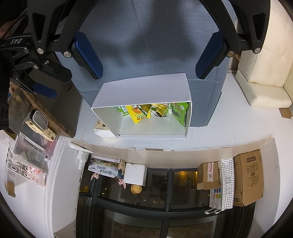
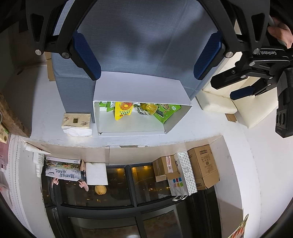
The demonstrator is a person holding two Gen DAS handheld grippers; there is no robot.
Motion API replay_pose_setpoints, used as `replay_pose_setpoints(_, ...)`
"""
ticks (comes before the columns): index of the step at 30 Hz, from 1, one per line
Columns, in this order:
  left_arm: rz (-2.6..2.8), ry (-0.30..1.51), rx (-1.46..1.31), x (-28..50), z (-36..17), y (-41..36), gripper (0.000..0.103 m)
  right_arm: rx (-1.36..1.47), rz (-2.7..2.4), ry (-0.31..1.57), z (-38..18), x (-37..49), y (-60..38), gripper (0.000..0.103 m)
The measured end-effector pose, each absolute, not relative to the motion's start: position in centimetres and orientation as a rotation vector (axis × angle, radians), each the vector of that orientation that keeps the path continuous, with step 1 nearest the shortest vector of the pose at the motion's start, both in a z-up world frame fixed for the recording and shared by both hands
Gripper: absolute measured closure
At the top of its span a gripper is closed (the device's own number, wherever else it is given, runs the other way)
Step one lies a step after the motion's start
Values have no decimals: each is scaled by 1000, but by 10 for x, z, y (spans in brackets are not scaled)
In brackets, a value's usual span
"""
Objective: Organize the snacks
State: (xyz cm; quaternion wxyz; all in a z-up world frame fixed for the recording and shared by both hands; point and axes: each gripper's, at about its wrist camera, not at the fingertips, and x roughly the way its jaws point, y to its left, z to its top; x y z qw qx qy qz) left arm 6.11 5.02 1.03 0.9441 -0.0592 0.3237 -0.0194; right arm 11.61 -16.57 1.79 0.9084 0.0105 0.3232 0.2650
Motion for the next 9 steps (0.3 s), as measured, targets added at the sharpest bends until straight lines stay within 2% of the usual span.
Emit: replay_pose_setpoints(9, -28, 658, -120, 61, 9, 52, 0, 21, 548, 665, 17, 116, -166, 0)
